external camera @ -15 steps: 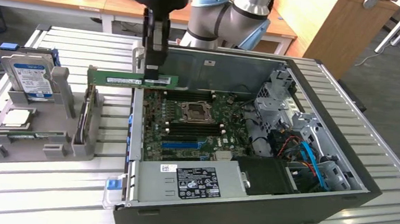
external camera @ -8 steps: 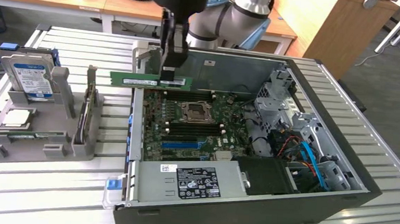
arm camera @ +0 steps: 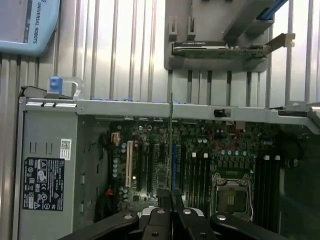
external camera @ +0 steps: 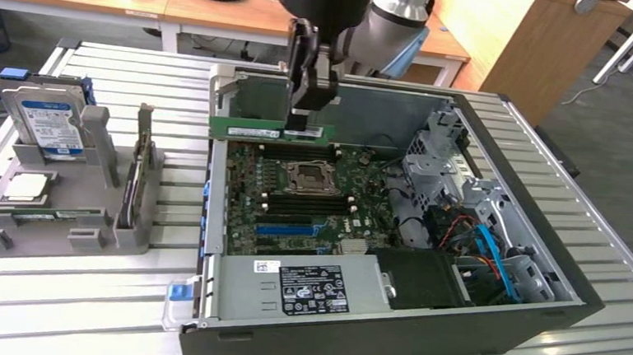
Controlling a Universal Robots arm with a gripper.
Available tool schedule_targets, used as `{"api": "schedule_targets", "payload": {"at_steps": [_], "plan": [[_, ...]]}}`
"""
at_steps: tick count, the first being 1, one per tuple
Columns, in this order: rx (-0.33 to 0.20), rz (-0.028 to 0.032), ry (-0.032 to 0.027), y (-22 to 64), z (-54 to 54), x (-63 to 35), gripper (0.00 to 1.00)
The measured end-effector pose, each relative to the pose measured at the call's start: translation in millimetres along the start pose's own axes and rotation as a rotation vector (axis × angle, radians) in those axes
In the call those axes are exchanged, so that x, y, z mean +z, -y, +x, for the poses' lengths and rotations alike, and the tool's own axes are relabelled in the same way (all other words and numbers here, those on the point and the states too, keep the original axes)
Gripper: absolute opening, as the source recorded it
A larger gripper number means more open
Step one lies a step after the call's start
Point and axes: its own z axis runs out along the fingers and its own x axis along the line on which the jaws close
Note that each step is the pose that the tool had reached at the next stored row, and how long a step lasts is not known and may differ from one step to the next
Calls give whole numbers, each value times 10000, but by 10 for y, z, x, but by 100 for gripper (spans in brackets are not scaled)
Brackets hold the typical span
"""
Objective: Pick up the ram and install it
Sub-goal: 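Pick up the ram and move it above insertion slot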
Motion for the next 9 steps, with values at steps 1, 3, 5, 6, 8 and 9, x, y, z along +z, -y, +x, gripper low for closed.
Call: {"api": "schedule_targets", "payload": {"at_steps": [1, 3, 5, 6, 8, 9], "plan": [[2, -2, 0, 43, 1, -1, 12], [1, -5, 0, 126, 4, -3, 12], [1, -10, 0, 206, 7, -5, 12], [2, -14, 0, 245, 8, -6, 12], [0, -22, 0, 329, 11, -7, 12], [1, -25, 1, 367, 12, -8, 12]]}}
